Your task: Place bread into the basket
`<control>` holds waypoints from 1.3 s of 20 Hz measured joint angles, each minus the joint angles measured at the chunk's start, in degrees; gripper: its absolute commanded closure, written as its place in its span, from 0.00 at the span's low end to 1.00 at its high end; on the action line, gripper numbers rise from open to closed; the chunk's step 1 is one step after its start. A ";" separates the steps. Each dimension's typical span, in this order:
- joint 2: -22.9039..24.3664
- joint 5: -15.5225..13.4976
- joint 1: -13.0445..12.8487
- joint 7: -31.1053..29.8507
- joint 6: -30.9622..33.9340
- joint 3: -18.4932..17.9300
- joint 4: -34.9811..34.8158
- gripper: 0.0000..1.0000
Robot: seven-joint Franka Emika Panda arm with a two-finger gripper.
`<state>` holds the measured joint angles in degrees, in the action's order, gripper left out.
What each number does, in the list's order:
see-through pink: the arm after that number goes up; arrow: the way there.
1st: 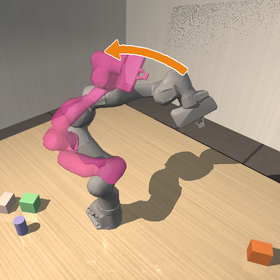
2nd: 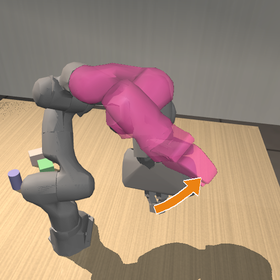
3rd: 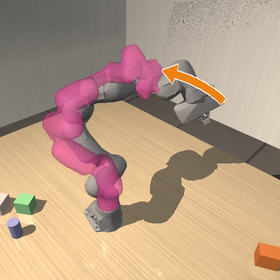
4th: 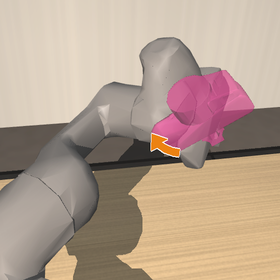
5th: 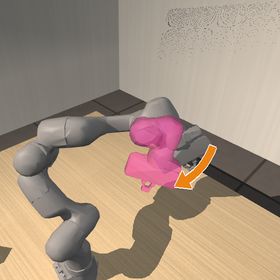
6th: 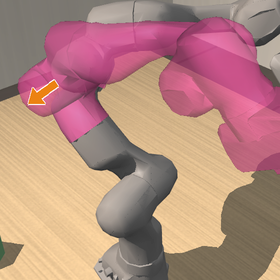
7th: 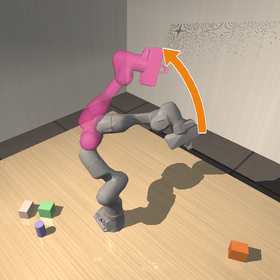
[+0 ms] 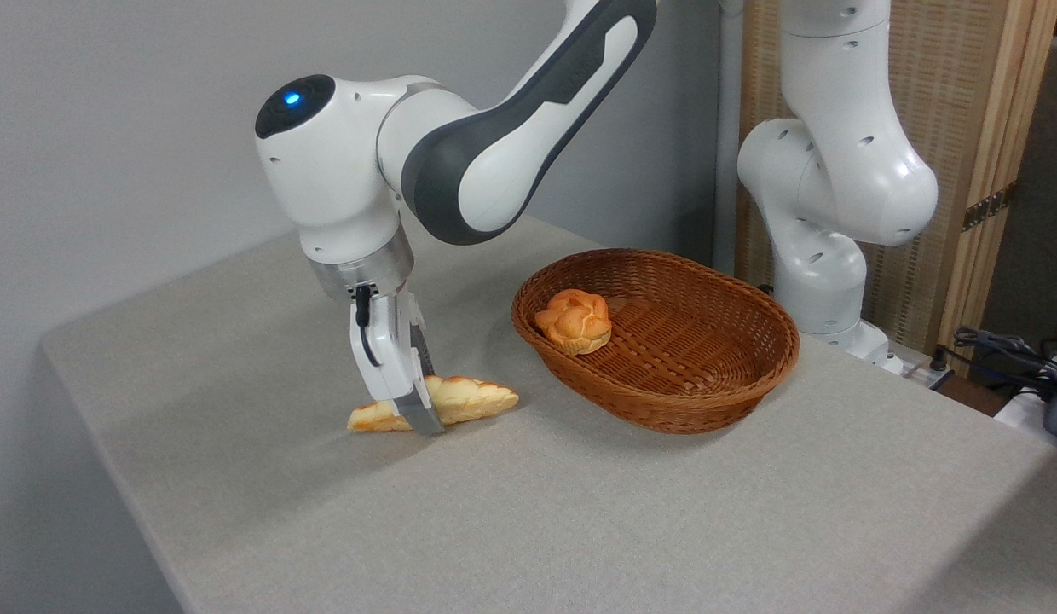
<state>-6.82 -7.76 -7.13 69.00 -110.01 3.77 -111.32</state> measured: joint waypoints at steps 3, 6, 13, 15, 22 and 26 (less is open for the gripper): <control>0.32 -1.28 0.02 -0.72 2.24 0.00 0.93 0.85; 1.06 -1.68 0.02 -0.85 3.73 0.00 1.42 0.85; 2.66 -1.69 0.03 -0.85 5.43 0.00 1.47 0.85; 3.23 -1.75 0.05 -0.86 5.65 -0.07 1.51 0.85; 9.64 -3.52 0.34 -0.95 13.00 -2.25 2.05 0.78; 13.88 -3.52 0.63 -0.95 20.12 -4.85 1.99 0.78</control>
<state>7.06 -11.29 -6.50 68.05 -89.88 -1.08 -109.33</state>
